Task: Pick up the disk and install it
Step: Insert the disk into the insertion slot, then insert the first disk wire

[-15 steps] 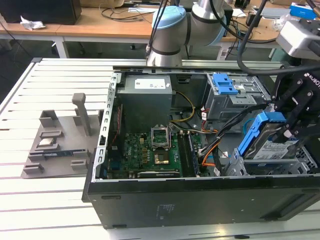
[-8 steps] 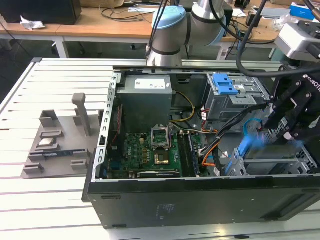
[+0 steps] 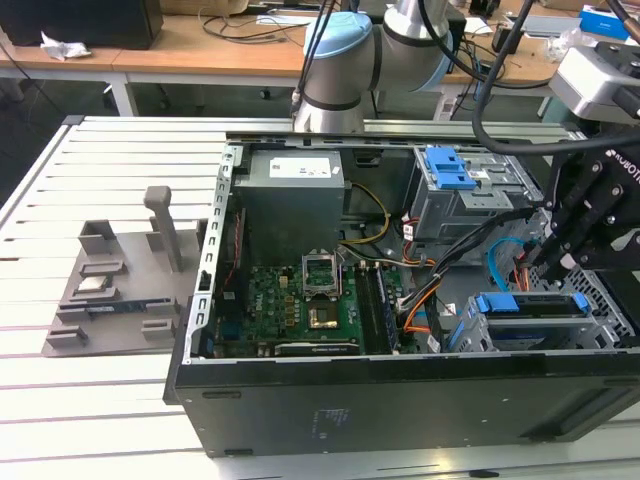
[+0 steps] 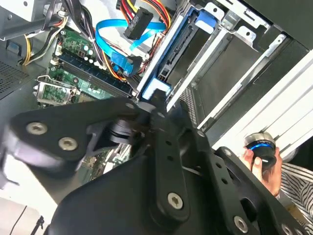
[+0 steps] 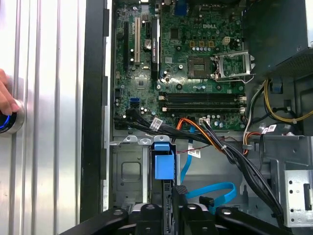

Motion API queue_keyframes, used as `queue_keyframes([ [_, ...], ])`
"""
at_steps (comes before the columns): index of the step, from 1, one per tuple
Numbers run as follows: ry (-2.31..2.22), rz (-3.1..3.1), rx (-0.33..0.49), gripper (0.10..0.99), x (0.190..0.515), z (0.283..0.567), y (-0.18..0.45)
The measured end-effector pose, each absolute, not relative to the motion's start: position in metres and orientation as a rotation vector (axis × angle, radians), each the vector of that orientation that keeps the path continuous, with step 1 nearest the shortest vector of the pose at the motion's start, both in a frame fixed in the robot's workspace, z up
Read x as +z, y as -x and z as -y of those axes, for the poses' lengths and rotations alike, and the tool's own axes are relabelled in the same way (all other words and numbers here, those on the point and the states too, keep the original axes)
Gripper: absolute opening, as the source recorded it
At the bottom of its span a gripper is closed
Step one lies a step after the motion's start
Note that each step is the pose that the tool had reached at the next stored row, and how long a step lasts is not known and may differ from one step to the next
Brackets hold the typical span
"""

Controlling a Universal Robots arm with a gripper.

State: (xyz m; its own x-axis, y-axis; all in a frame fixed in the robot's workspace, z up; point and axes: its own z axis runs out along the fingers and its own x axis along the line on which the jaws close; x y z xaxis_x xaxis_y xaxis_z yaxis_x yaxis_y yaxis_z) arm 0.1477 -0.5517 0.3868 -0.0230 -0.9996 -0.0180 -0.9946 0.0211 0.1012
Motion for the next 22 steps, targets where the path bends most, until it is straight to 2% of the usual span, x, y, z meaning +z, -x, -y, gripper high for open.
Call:
queue_keyframes([
  [1, -2.154, 2.202, -0.131, 0.235, 0.387, 0.552, -0.148],
  [2, -2.154, 2.202, -0.131, 0.114, 0.387, 0.552, -0.148],
  [3, -2.154, 2.202, -0.131, 0.106, 0.387, 0.552, -0.148],
  [22, -2.154, 2.202, -0.131, 0.106, 0.386, 0.552, -0.16],
])
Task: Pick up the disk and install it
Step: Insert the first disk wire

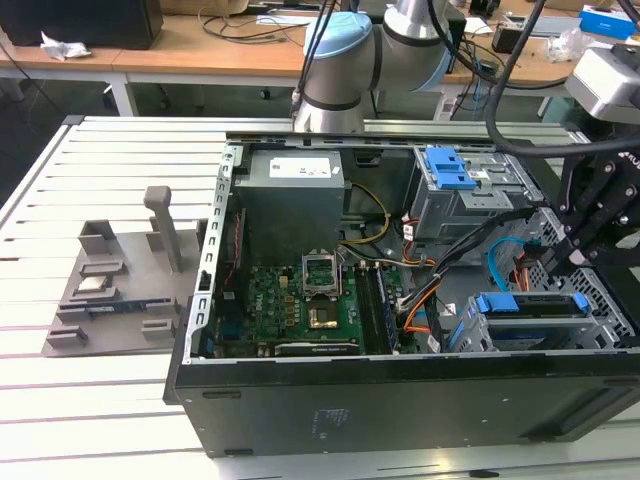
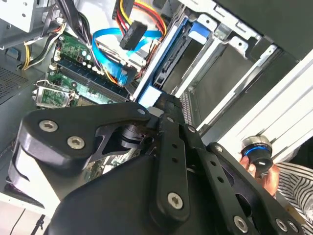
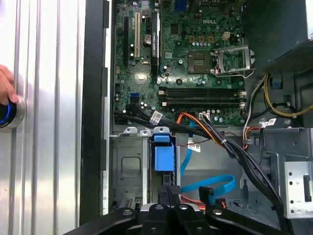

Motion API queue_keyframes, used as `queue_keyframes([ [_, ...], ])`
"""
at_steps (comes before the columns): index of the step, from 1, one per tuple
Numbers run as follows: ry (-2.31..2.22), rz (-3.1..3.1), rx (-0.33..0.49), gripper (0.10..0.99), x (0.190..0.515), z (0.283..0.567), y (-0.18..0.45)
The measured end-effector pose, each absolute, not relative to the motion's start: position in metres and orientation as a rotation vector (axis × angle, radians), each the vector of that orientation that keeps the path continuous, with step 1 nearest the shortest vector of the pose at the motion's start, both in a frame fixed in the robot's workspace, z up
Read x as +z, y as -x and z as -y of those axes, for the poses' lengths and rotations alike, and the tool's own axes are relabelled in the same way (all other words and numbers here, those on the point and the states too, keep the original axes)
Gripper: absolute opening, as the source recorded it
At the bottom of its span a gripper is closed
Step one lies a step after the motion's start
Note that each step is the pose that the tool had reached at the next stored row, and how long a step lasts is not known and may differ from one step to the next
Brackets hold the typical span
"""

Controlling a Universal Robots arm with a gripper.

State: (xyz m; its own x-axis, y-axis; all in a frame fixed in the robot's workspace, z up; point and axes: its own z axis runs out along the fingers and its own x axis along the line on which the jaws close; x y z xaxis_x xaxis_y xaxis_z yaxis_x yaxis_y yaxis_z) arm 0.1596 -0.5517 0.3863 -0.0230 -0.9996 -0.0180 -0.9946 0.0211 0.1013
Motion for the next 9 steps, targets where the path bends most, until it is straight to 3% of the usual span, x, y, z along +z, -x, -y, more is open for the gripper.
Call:
queue_keyframes([
  [9, -2.154, 2.202, -0.131, 0.106, 0.384, 0.535, -0.182],
])
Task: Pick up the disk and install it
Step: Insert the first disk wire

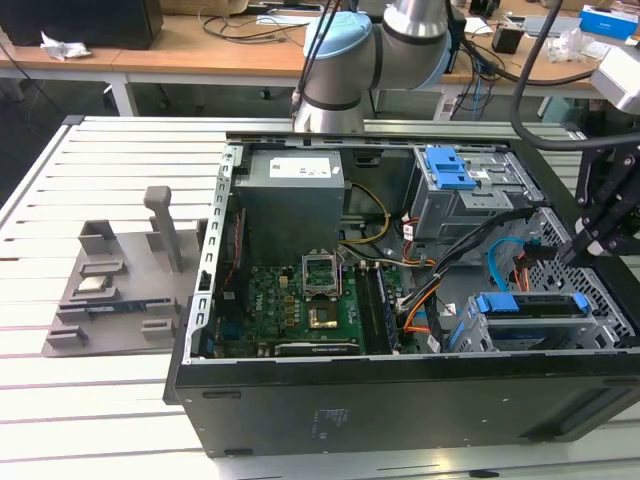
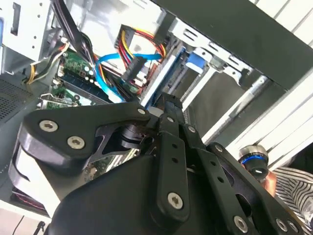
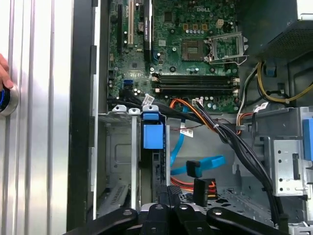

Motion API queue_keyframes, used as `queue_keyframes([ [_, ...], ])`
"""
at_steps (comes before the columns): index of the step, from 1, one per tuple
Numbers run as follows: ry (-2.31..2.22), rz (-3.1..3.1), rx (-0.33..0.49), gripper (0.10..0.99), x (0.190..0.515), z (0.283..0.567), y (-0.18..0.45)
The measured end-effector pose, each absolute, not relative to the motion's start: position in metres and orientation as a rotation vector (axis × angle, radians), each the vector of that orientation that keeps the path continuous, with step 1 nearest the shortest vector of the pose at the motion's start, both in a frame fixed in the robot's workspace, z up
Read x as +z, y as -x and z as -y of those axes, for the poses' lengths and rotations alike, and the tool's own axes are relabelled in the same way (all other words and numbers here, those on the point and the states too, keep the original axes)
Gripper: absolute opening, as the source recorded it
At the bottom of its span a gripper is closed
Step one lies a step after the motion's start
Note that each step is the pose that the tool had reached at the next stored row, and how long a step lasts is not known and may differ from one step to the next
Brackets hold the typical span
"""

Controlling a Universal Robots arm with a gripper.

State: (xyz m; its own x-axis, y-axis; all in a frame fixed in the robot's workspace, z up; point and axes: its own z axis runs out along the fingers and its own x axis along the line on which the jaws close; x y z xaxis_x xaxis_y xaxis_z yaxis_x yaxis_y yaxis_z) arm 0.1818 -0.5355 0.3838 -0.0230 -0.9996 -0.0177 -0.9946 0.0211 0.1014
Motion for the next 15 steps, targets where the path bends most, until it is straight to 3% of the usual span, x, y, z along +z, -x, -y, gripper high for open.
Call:
queue_keyframes([
  [15, -2.14, 2.191, -0.101, 0.106, 0.38, 0.516, -0.188],
])
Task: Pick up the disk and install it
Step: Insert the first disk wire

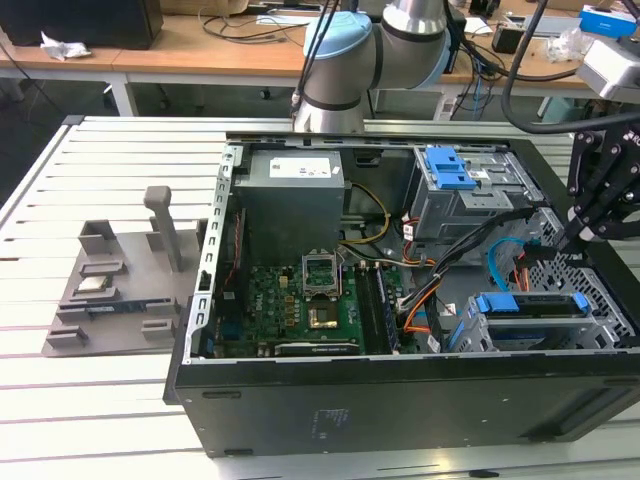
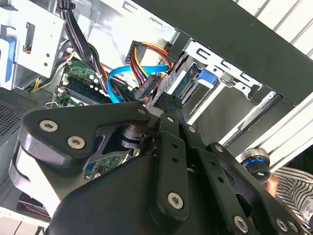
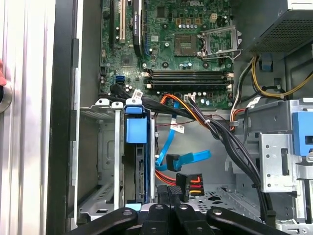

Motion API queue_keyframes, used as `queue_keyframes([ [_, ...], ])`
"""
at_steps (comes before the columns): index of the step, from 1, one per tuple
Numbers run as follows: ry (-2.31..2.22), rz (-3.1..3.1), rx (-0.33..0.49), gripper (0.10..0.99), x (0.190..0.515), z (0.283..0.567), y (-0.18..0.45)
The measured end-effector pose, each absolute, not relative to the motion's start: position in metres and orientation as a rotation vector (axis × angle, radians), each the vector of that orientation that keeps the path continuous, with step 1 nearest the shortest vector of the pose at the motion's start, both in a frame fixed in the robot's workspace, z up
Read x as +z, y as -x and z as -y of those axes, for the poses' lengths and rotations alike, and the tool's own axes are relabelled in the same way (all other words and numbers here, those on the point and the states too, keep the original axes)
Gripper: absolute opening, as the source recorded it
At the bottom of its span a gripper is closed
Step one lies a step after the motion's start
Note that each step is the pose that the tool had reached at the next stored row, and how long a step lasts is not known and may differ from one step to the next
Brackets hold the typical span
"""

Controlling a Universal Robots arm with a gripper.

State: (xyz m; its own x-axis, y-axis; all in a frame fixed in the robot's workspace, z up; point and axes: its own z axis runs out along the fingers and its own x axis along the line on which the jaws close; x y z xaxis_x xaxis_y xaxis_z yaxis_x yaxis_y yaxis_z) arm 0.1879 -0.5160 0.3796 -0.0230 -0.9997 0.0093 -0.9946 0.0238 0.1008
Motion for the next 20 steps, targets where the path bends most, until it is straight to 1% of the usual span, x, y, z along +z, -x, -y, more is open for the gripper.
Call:
queue_keyframes([
  [9, -2.136, 2.187, -0.091, 0.106, 0.378, 0.512, -0.189],
  [14, -2.128, 2.182, -0.076, 0.106, 0.374, 0.503, -0.19],
  [20, -2.126, 2.18, -0.072, 0.106, 0.373, 0.502, -0.19],
])
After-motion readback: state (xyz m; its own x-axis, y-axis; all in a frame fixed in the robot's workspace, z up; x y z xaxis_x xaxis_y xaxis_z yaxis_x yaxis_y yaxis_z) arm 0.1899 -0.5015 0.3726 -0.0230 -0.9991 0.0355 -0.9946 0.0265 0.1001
